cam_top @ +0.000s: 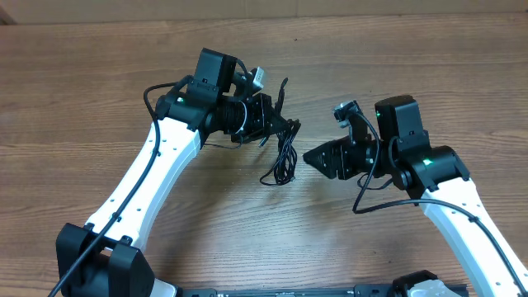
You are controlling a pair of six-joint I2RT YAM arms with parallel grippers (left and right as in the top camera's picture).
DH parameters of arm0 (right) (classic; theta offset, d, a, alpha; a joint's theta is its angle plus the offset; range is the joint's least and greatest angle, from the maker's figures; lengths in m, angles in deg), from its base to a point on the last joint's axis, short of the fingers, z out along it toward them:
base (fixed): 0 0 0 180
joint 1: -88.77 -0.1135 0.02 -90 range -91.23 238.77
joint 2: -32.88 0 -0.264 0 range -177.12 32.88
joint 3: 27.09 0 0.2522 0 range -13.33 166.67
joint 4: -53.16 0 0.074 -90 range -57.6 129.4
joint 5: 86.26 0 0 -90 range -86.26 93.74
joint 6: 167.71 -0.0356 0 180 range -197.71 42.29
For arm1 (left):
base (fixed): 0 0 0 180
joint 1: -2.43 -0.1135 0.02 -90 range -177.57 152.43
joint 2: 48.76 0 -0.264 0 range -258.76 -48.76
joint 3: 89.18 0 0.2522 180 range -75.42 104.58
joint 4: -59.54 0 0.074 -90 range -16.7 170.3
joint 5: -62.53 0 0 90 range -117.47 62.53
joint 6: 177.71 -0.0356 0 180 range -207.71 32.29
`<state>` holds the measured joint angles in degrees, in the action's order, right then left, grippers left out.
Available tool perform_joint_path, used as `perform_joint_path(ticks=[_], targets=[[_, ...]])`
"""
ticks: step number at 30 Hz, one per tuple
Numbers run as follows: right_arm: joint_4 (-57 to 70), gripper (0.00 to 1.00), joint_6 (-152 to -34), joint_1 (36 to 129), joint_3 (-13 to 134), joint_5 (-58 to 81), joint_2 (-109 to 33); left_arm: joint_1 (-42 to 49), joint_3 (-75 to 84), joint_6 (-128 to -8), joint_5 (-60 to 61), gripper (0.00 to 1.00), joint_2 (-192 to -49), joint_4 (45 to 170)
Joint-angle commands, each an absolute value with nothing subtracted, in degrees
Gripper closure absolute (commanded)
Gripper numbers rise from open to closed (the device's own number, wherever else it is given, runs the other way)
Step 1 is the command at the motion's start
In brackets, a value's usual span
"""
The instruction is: Untangle cables
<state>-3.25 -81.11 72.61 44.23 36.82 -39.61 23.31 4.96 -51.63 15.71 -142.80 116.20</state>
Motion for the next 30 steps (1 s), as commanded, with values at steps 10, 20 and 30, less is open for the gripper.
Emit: perform_joint_path(ticks=[10,20,30], targets=[[0.8,0.36,-72.8,72.6,43.8,47.7,-46.0,23.3,5.3,-51.3,19.5,0.96,-143.2,116.2],[0.7,0.31,-63.7,72.3,43.8,56.5,-46.3,22.3,5.3,-51.2,20.8,0.96,-143.2,116.2],[4.2,0.4,-64.4,71.1,43.7,51.8,-48.4,22.3,5.3,-50.2,25.1,0.96,-143.2,116.3]])
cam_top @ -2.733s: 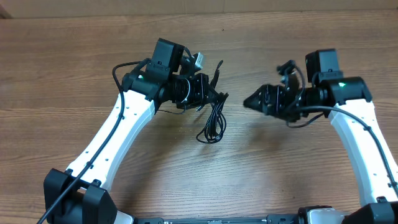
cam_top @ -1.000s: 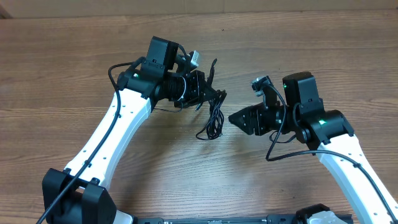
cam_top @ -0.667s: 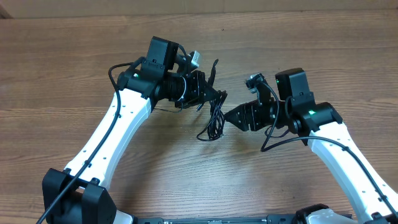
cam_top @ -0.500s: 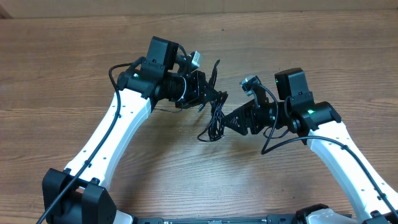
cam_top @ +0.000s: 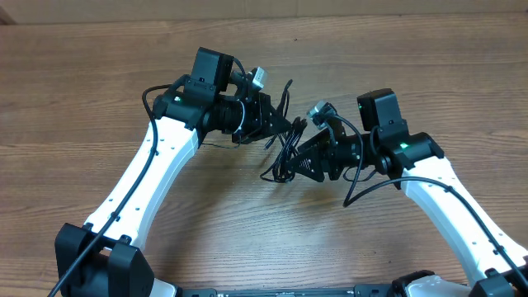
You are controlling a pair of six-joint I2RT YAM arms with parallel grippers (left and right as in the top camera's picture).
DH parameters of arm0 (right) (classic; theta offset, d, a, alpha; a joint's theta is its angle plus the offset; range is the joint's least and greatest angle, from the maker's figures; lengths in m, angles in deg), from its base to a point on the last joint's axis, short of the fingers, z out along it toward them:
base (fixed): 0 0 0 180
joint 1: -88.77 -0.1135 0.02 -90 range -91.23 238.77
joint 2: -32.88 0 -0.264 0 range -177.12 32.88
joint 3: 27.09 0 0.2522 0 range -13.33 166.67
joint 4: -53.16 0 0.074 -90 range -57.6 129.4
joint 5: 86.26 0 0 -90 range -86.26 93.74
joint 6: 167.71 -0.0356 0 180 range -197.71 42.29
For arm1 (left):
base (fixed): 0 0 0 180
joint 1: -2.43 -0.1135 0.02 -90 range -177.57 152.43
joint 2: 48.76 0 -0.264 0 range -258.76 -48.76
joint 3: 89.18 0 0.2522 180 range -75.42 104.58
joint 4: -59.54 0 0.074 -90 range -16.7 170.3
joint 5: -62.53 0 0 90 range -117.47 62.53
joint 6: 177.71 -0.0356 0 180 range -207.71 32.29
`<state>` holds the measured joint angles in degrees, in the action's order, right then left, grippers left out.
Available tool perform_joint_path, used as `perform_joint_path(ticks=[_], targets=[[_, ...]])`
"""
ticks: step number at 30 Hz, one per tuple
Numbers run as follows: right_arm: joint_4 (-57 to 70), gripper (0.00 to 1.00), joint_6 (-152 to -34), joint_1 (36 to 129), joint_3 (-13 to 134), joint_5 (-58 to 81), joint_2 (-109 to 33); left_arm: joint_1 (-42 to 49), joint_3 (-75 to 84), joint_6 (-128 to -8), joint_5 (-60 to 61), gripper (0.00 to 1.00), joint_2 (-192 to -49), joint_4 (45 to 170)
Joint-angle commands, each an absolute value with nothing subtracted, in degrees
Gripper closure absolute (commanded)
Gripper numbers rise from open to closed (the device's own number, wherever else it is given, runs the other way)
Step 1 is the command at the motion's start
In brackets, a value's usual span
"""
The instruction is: Untangle cables
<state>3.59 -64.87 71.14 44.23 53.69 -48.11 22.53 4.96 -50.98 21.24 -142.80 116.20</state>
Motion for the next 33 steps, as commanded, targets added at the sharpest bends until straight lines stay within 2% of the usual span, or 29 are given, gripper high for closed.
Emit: perform_joint_path(ticks=[1,10,19,25,33], targets=[[4.2,0.4,-64.4,71.2,43.7,51.8,-48.4,22.3,5.3,-50.2,25.1,0.96,-143.2,116.3],[2.1,0.4,-64.3,71.1,43.7,47.0,-48.4,22.3,5.3,-50.2,25.1,0.96,-143.2,116.3],[-0.6,0.39,-64.2,71.2,43.7,48.9,-48.4,22.3,5.3,-50.2,25.1,0.96,-143.2,116.3],[2.3,0.39,-64.1,71.1,43.7,56.5,-48.4,22.3,5.3,-50.2,25.1,0.96,-143.2,116.1],[7.5,0.44,-64.2,71.0,43.7,55.9,-48.5,22.3,5.3,-49.9,26.8,0.96,-143.2,116.1]])
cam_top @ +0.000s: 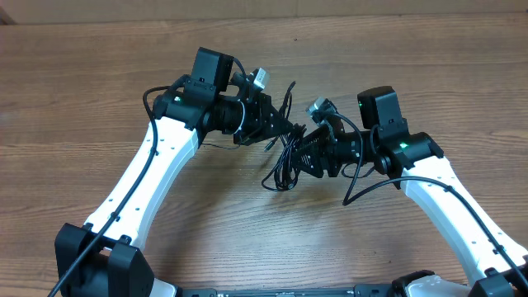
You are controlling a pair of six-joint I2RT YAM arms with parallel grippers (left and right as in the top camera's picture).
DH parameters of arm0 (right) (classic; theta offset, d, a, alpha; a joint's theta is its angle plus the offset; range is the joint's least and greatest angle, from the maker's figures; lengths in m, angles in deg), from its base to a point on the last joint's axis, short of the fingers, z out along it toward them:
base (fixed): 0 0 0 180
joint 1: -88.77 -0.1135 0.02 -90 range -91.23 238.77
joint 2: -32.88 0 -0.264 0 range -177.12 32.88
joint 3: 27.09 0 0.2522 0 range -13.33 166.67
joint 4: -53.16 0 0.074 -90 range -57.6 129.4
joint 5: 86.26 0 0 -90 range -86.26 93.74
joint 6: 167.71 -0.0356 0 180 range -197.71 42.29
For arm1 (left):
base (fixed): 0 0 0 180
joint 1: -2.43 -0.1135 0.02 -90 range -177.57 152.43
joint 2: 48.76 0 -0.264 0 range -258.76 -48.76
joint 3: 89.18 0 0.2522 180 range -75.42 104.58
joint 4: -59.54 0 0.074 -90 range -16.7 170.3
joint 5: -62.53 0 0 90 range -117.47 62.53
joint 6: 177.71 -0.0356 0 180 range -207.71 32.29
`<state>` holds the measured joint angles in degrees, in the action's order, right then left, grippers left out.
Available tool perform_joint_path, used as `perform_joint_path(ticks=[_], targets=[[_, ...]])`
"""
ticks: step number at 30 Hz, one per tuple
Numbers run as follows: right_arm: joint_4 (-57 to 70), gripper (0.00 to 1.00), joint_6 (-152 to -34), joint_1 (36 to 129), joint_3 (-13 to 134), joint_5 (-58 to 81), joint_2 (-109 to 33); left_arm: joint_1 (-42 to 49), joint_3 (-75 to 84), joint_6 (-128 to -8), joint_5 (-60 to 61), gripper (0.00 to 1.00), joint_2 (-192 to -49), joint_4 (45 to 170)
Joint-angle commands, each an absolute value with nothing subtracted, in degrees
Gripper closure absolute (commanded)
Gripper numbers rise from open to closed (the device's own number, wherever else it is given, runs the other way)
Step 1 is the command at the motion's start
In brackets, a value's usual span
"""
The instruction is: Untangle cables
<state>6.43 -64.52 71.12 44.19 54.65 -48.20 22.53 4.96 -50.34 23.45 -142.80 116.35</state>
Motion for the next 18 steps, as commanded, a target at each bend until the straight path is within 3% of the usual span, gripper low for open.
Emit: perform_joint_path(ticks=[1,4,10,15,17,18], targets=[[7.7,0.48,-64.2,70.9,43.7,55.9,-48.5,22.3,5.3,-49.9,27.9,0.96,-143.2,116.1],[7.6,0.54,-64.1,69.7,43.6,55.9,-48.5,22.3,5.3,-49.7,27.9,0.95,-143.2,116.1],[7.1,0.96,-66.2,66.2,43.6,51.0,-48.5,22.3,5.3,-48.7,27.6,0.96,-143.2,115.2],[7.0,0.96,-71.3,66.7,43.6,49.2,-48.5,22.3,5.3,-48.7,25.9,0.94,-143.2,115.2],[7.0,0.96,-73.6,66.7,43.6,49.2,-48.5,22.3,5.3,-49.1,22.9,0.82,-143.2,115.3],[7.0,0.96,-74.7,66.7,43.6,49.1,-48.5,22.3,5.3,-49.3,21.2,0.66,-143.2,115.6]])
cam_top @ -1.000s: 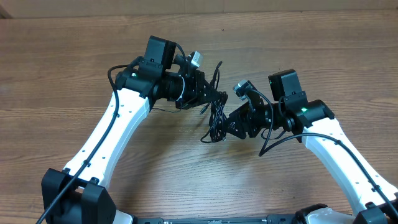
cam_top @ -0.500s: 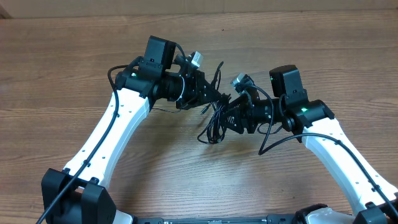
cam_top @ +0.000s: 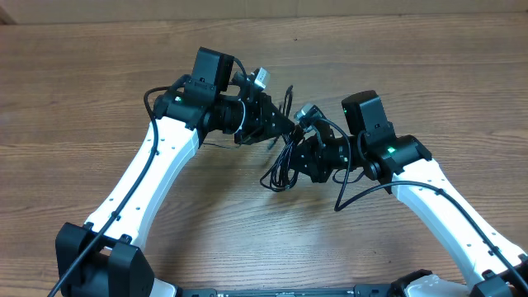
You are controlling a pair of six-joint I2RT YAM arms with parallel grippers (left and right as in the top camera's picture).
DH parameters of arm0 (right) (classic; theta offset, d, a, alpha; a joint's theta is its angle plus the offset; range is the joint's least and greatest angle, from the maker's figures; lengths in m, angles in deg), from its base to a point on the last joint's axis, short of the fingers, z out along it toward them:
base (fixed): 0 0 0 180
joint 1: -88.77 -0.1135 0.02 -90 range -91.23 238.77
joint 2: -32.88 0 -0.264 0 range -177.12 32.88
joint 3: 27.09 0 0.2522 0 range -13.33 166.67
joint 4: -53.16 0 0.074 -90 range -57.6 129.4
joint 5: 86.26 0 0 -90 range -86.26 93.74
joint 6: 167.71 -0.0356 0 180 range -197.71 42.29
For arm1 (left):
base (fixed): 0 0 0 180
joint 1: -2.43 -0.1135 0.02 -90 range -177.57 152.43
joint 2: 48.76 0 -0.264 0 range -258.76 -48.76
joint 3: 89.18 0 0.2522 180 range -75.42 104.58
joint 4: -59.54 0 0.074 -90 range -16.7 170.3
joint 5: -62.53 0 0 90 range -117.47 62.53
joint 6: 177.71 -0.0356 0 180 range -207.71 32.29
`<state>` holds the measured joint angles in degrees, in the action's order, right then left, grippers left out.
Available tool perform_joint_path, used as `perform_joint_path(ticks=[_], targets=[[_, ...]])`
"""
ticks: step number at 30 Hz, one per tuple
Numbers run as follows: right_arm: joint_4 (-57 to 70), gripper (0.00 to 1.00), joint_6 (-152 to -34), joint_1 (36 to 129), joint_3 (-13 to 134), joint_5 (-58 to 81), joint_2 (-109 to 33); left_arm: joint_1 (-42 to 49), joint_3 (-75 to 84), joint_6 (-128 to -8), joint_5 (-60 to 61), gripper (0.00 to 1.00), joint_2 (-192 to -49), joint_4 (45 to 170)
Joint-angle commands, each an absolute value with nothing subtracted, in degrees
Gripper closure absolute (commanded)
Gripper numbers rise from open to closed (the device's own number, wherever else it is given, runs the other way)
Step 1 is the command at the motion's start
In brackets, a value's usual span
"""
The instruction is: Untangle cables
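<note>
A tangled black cable (cam_top: 279, 169) hangs in loops over the wooden table, with one strand sticking up (cam_top: 287, 91). My left gripper (cam_top: 285, 125) comes in from the left and is shut on the upper part of the bundle. My right gripper (cam_top: 294, 155) comes in from the right, just below the left one. Its fingers are drawn together on the strands in the middle of the bundle. The lowest loops reach the table or hang just above it; the overhead view does not show which.
The wooden table (cam_top: 412, 66) stretches all round the two arms. The white left arm (cam_top: 157, 173) and white right arm (cam_top: 445, 206) reach in from the near edge, each trailing its own black lead.
My right gripper has shifted a little to the left, further into the cable bundle and closer under the left gripper. The left gripper holds the bundle where it did.
The left gripper held the cable bundle up throughout. The right gripper first stood open well to the right of it. It was then at the bundle's right side with wide jaws, then narrower against the strands, and now it is closed in on them.
</note>
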<state>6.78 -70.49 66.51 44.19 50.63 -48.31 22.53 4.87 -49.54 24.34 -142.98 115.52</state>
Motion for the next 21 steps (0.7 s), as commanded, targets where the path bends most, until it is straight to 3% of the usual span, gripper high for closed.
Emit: perform_joint_path(ticks=[1,3,8,15,21], targets=[[7.0,0.96,-78.0,66.7,43.6,48.5,-48.5,22.3,5.3,-49.6,17.0,0.34,-143.2,116.4],[6.4,0.96,-82.4,66.7,43.6,46.1,-48.5,22.3,5.3,-49.6,10.9,0.0,-143.2,118.1],[4.6,0.96,-92.4,66.6,43.6,39.3,-48.5,22.3,5.3,-49.6,0.4,0.0,-143.2,123.1],[4.6,0.96,-98.7,66.6,43.6,37.2,-48.6,23.8,5.3,-55.5,1.1,0.0,-143.2,125.0],[4.6,0.96,-98.7,66.6,43.6,37.2,-48.6,26.3,5.3,-60.4,1.1,0.16,-143.2,126.5]])
